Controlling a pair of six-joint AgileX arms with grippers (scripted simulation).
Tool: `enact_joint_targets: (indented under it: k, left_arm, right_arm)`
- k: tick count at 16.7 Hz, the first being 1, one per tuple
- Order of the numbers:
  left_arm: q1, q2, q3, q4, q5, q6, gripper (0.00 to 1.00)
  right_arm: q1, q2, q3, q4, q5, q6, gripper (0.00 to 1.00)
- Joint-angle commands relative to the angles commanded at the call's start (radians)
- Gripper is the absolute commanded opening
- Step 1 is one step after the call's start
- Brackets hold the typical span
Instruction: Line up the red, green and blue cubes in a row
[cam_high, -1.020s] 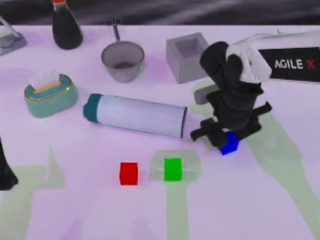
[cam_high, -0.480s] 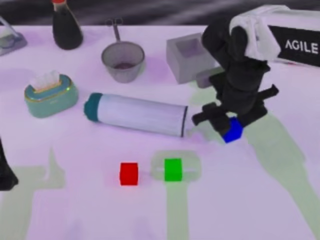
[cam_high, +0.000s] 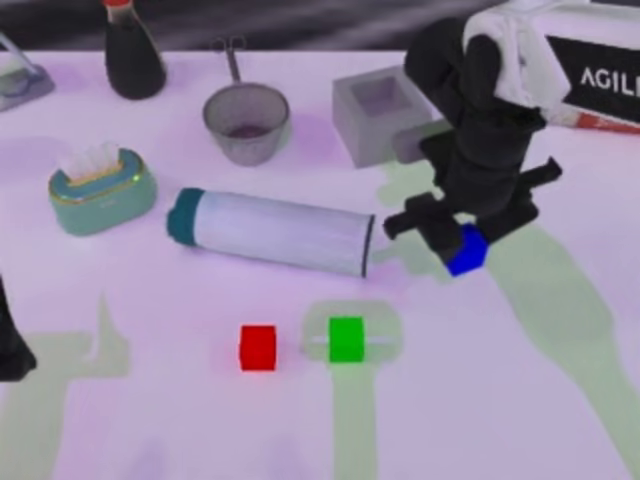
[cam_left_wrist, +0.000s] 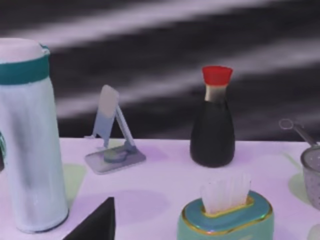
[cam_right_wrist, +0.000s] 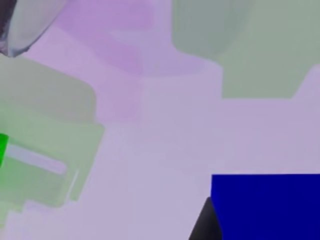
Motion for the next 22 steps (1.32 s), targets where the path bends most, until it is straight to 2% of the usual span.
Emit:
enact_joint_targets:
  k: [3, 11, 18, 22]
  left_arm:
    - [0.0, 0.0, 0.0, 0.0, 0.0, 0.0, 1.0]
    - [0.0, 0.0, 0.0, 0.0, 0.0, 0.0, 1.0]
    - [0.0, 0.0, 0.0, 0.0, 0.0, 0.0, 1.0]
    - [0.0, 0.0, 0.0, 0.0, 0.0, 0.0, 1.0]
  right_arm:
    - [0.026, -0.035, -0.037, 0.002, 0.003, 0.098, 0.0]
    - [0.129, -0.176, -0.192, 0.008, 0.011, 0.495, 0.0]
    - [0.135, -0.188, -0.208, 0.014, 0.011, 0.528, 0.0]
    - [0.136, -0.149, -0.278, 0.128, 0.013, 0.531, 0.0]
